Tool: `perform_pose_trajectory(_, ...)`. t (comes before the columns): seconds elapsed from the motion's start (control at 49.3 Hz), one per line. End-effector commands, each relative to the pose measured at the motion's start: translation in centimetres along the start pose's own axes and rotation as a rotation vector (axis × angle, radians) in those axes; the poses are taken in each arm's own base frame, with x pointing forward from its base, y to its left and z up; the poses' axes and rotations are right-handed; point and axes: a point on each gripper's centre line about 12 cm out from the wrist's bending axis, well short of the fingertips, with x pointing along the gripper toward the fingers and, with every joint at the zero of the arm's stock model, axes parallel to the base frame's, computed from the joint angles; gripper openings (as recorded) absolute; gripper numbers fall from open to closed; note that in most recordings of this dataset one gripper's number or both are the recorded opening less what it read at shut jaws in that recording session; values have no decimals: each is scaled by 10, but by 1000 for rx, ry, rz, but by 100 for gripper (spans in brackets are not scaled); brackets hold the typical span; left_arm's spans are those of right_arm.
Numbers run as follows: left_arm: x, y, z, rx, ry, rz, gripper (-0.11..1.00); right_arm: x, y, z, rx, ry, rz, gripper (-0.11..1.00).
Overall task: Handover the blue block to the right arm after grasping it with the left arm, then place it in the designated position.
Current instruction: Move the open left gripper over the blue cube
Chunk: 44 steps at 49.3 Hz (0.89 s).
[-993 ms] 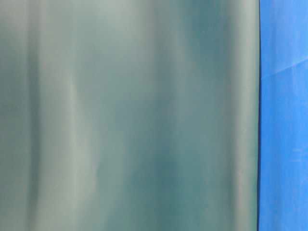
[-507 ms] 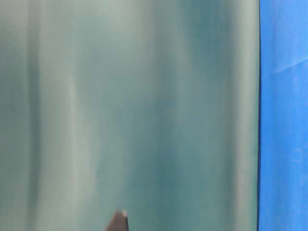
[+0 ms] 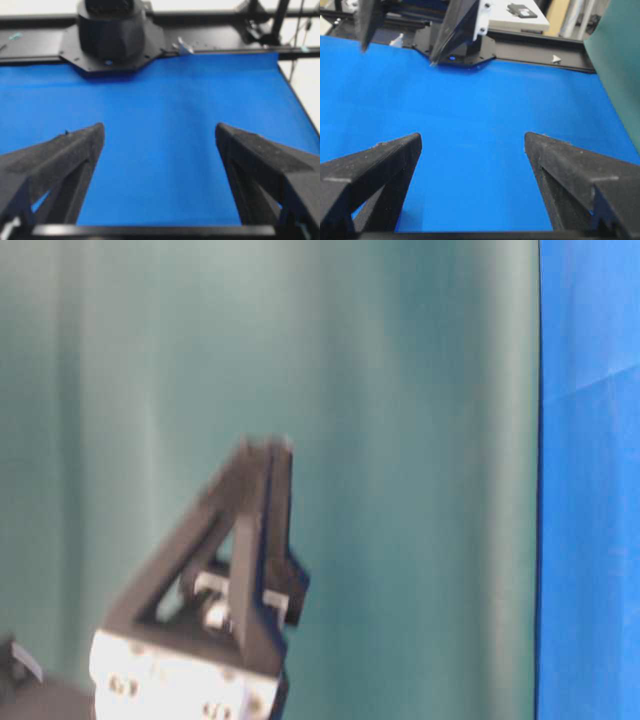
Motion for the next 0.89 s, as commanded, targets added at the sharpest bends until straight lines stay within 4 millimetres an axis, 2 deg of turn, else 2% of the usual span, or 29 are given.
perform_pose_trajectory(0.0, 15, -4, 17, 3, -20, -9, 93, 3, 0, 9, 3, -20, -2, 98)
perform_pose_trajectory(0.203, 37, -5, 20, 3, 35, -12, 93, 3, 0, 8, 3, -17, -2, 98)
perform_pose_trajectory(0.507, 40, -7, 18, -20, 77, -12, 93, 3, 0, 8, 2, -12, -1, 98)
perform_pose_trajectory(0.872, 50, -13, 7, -71, 418, -6, 93, 3, 0, 7, 2, 3, -2, 98)
